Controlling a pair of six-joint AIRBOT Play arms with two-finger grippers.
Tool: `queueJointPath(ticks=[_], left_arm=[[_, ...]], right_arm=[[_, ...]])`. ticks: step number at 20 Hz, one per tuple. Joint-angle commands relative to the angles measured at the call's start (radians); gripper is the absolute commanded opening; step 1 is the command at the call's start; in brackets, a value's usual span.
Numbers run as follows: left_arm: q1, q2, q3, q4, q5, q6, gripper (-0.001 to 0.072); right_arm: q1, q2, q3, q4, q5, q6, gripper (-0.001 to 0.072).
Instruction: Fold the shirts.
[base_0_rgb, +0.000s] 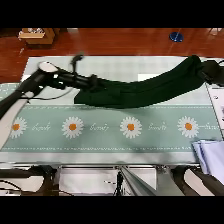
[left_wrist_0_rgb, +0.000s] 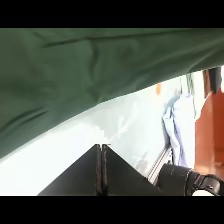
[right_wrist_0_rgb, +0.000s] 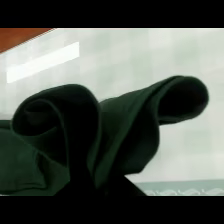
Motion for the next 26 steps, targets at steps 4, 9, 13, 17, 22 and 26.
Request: queueJointPath(ticks=[4,9,13,17,22,26], left_arm=[[-0.275,-0.035,0.000,-0.022,0.259,-0.016,0.0034],[-0.342,-0.112,0.001,-0.118,0.287,-0.007,0.0034],[-0.364,-0.176,0.002,-0.184,0.310,-0.007,0.0034],[-0.417,-0.227,0.060,-0.196,0.307,0.016,0.0034],[-0.527,-0.325,0.183,-0.196,0.301,-0.010,0.0034],[-0.587,-0.412,0.274,-0.195,0.293,-0.063,0.0034]], right_arm=[[0.000,0.101,0.001,-0.048,0.108,0.092,0.0021],[0.000,0.172,0.001,-0.048,0.134,0.139,0.0021],[0.000,0.228,0.001,-0.037,0.161,0.171,0.0020],[0.000,0.265,0.001,-0.038,0.179,0.181,0.0021],[0.000,0.272,0.001,-0.014,0.182,0.182,0.0021],[0.000,0.272,0.001,-0.003,0.180,0.182,0.0021]])
